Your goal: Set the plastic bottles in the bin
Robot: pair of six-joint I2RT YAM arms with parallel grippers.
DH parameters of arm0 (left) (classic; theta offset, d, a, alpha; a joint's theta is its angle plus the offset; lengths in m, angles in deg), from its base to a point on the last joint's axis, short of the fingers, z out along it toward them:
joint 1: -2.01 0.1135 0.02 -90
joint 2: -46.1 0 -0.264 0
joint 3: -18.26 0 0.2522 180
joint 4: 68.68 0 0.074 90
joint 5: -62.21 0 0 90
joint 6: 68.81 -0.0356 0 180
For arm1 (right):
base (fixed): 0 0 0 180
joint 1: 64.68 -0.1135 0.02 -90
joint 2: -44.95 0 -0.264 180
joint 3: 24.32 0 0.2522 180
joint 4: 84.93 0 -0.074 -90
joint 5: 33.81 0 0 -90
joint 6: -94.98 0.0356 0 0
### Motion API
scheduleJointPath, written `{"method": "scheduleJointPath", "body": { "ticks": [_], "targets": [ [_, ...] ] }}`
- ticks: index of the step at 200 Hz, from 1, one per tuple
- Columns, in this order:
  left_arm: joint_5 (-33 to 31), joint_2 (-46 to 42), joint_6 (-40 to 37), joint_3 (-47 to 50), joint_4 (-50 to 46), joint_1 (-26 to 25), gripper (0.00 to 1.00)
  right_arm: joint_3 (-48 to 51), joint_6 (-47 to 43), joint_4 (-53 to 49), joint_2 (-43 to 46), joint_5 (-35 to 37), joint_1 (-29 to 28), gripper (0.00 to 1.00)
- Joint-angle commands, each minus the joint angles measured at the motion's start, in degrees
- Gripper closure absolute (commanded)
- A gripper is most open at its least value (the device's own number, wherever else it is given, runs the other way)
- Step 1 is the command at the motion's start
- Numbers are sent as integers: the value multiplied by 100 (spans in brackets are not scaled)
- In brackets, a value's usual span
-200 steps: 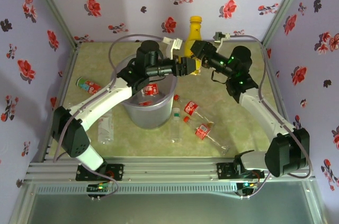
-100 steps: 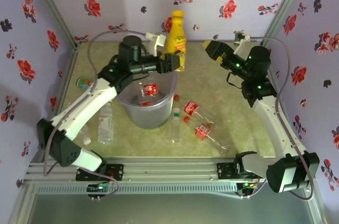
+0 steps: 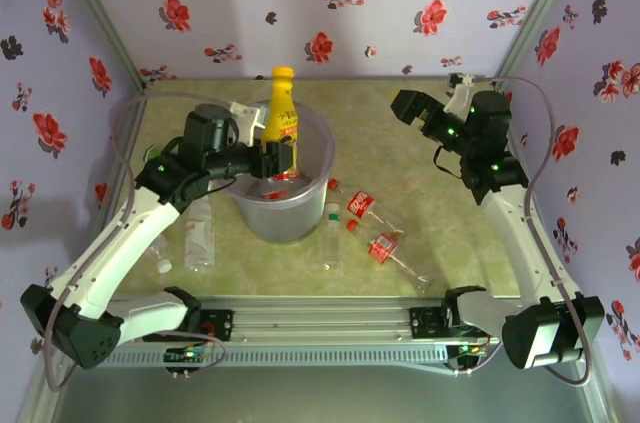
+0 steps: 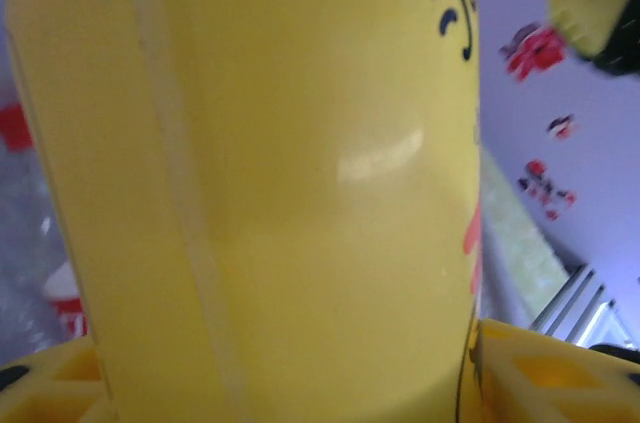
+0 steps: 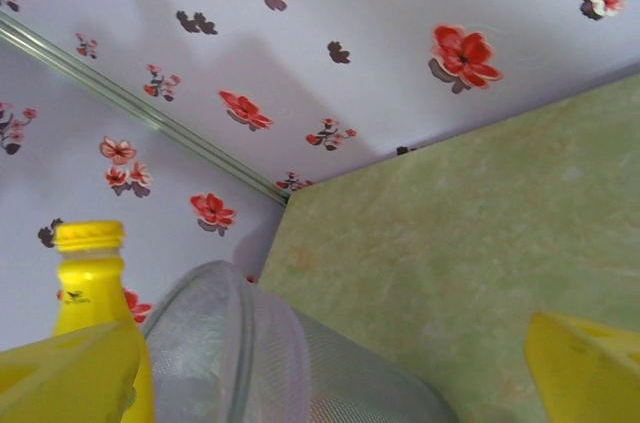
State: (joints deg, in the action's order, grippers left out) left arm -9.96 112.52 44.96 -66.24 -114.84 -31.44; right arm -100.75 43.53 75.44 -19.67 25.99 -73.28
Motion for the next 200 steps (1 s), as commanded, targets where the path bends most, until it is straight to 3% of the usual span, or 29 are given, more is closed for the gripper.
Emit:
{"method": "scheduleJointPath", "body": {
  "ticks": [1,130,141,152,160,200],
  "targets": [
    [-186,-8,-162,171,-381,31,100,79,-288,-185,-28,238,34,1],
    [-211,-84,-476,1436,-95,14,100,203,-625,-464,-244,583,34,1],
    [-204,-29,-495,1469,-18,14,86,205,-665,-523,-253,618,36,1],
    [-179,18,-500,1456,22,14,62,212,-707,-578,-256,654,34,1],
    [-142,46,-505,1434,56,14,51,205,-739,-642,-252,691,34,1],
    [5,98,-547,1244,164,10,29,166,-1000,-1057,-253,937,38,1]
  ]
}}
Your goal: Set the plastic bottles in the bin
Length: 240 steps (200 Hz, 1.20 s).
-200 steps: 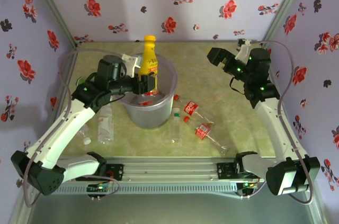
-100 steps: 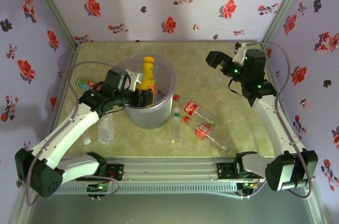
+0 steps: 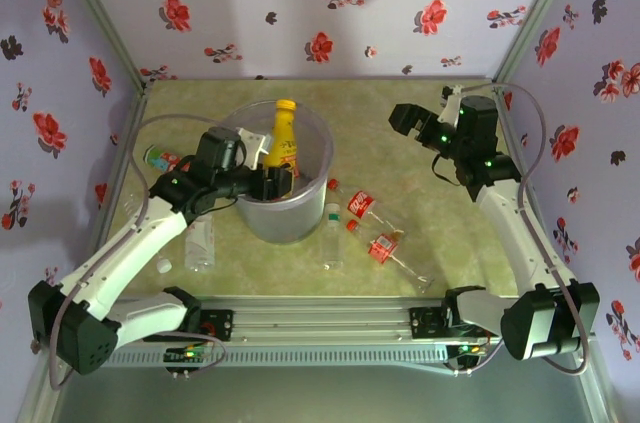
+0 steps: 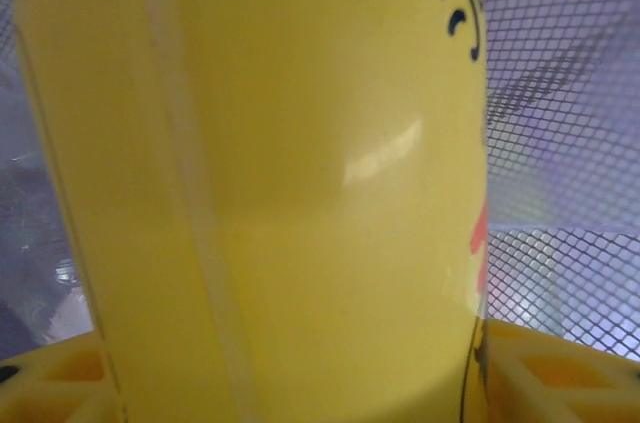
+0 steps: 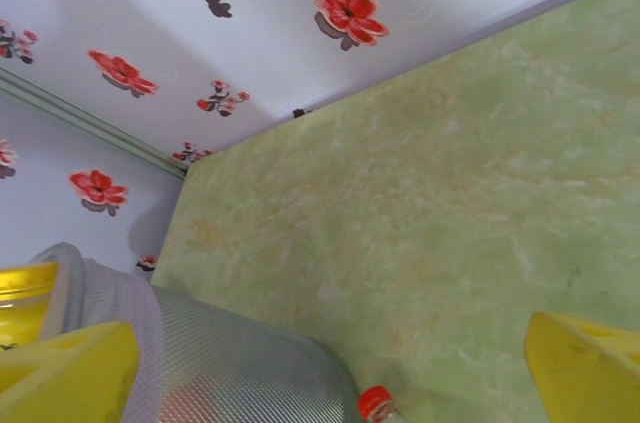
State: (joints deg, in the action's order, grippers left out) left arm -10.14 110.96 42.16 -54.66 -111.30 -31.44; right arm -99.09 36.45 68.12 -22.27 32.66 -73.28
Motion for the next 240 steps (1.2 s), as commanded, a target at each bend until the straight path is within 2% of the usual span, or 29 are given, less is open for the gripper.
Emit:
{"method": "scheduleJointPath", "body": {
  "ticks": [1,18,52,74,93,132,160,192,240],
  "targets": [
    [25,254,-264,78,-190,8,29,0,-292,-325,7,271,38,1],
    [80,279,-291,-33,-199,10,20,-22,-385,-487,13,363,38,1],
    [89,284,-330,-213,-259,14,11,-47,-551,-771,23,448,26,1],
    [91,279,-373,-321,-304,14,8,-179,-700,-1204,11,615,-7,1],
    [88,288,-417,-429,-313,14,7,-477,-929,-1986,-49,1075,-151,1],
    [81,504,-579,-750,-331,40,6,-875,-1367,-3672,-277,2216,-1006,3],
    [84,656,-673,-1002,-331,62,5,-822,-1454,-4371,-497,2500,-1475,5],
    [82,710,-655,-1303,-354,119,2,-771,-1583,-4250,-1098,2519,-1913,8],
    [-273,218,-339,-1211,-21,134,0,-997,-1754,-3395,-2341,1824,-2144,19]
  ]
}}
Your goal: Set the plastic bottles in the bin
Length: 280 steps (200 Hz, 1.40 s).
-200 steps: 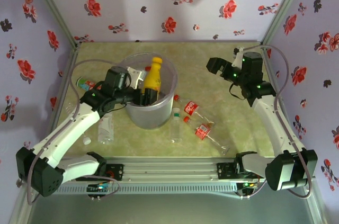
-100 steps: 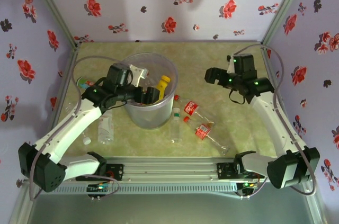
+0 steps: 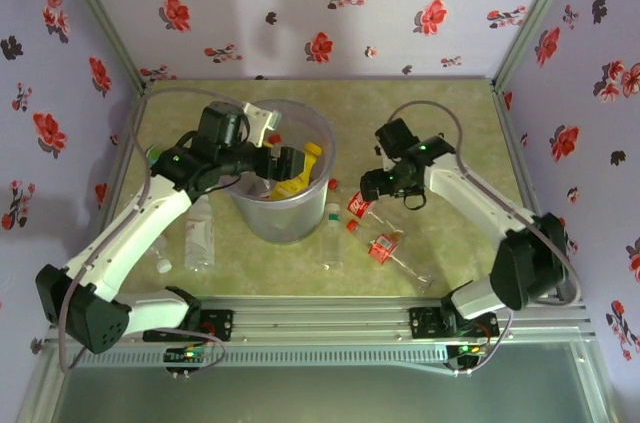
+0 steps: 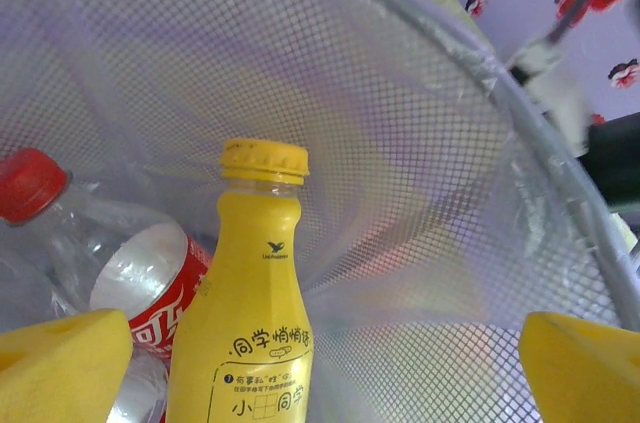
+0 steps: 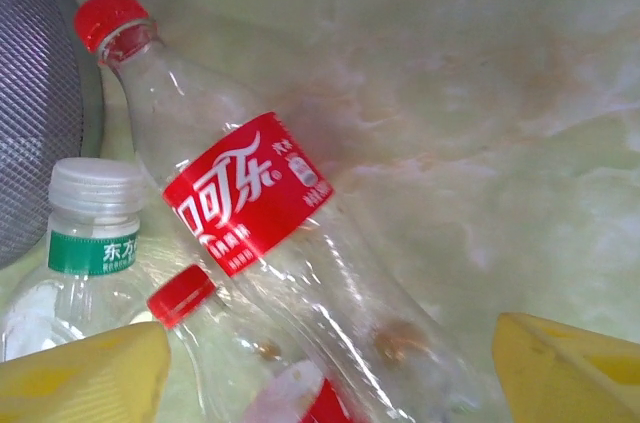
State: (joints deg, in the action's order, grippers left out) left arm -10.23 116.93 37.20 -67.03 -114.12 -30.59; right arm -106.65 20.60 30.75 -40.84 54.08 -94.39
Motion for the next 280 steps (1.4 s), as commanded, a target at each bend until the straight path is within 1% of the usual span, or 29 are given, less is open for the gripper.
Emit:
{"method": "scheduleJointPath", "body": {
  "ticks": [1,22,37,52,69,117,142,170,195,228,256,280],
  "targets": [
    [-267,-395,170,43,282,55,0,-247,-171,348,-509,-322,-33,19],
    [-267,-578,356,259,620,78,0,-440,-293,448,-919,-362,-159,19],
    [-271,-597,400,277,674,97,0,-547,-338,518,-1106,-419,-183,17],
    [-263,-582,428,280,722,112,0,-624,-360,614,-1304,-522,-199,14],
    [-255,-551,438,254,725,119,0,-753,-410,627,-1587,-595,-252,12],
    [-254,-537,464,261,756,140,0,-1107,-426,500,-2274,-678,-281,14],
    [-255,-521,523,378,918,159,0,-1172,-454,465,-2441,-467,-272,18],
    [-231,-440,587,467,1053,166,0,-1263,-393,404,-2623,-247,-211,25],
    [-218,-444,596,490,1109,171,0,-1324,-349,294,-2772,-13,-142,28],
    [-224,-456,632,568,1189,191,0,-1300,-348,294,-2854,163,-54,31],
    [-210,-440,667,604,1278,187,0,-1323,-354,356,-2893,336,25,36],
    [-215,-447,684,596,1312,188,0,-1392,-375,314,-2841,693,132,39]
  ]
}}
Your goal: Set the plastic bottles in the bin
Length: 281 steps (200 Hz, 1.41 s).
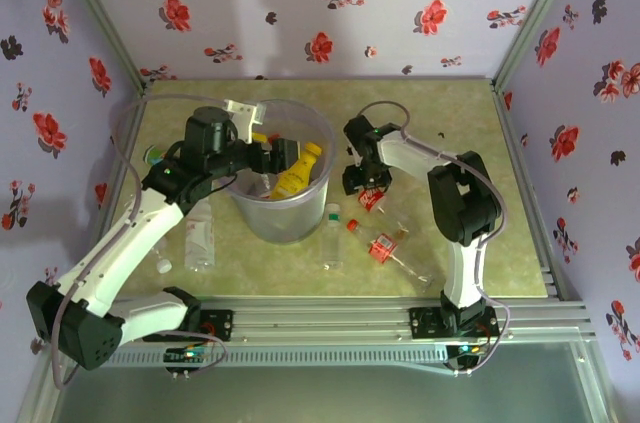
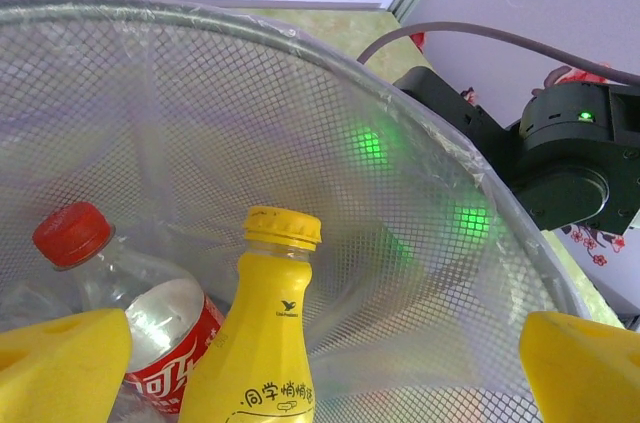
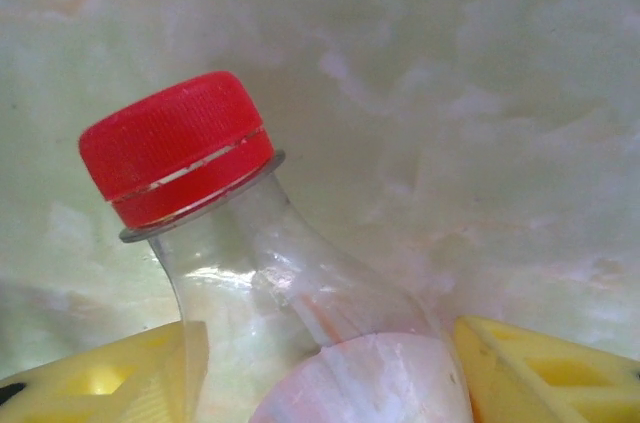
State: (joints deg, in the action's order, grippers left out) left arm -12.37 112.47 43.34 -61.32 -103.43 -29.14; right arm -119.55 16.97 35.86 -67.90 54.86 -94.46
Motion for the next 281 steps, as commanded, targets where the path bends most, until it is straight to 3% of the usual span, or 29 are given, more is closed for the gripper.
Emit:
{"method": "scheduleJointPath", "body": {
  "ticks": [1,61,182,226,281],
  "targets": [
    [6,-1,70,26,249,46,0,-104,-17,-203,-133,641,143,39],
    [117,93,140,-121,326,48,0,-136,-36,-80,598,788,653,45],
    [947,429,653,-431,1231,24,1,556,1240,1377,3575,-521,1660,49],
    [958,955,452,-1226,1137,-513,2,351,1610,1561,4410,-599,1677,47],
    [836,1580,12,-2119,901,-1260,4,341,2535,2809,4708,-1747,1678,44]
  ]
}}
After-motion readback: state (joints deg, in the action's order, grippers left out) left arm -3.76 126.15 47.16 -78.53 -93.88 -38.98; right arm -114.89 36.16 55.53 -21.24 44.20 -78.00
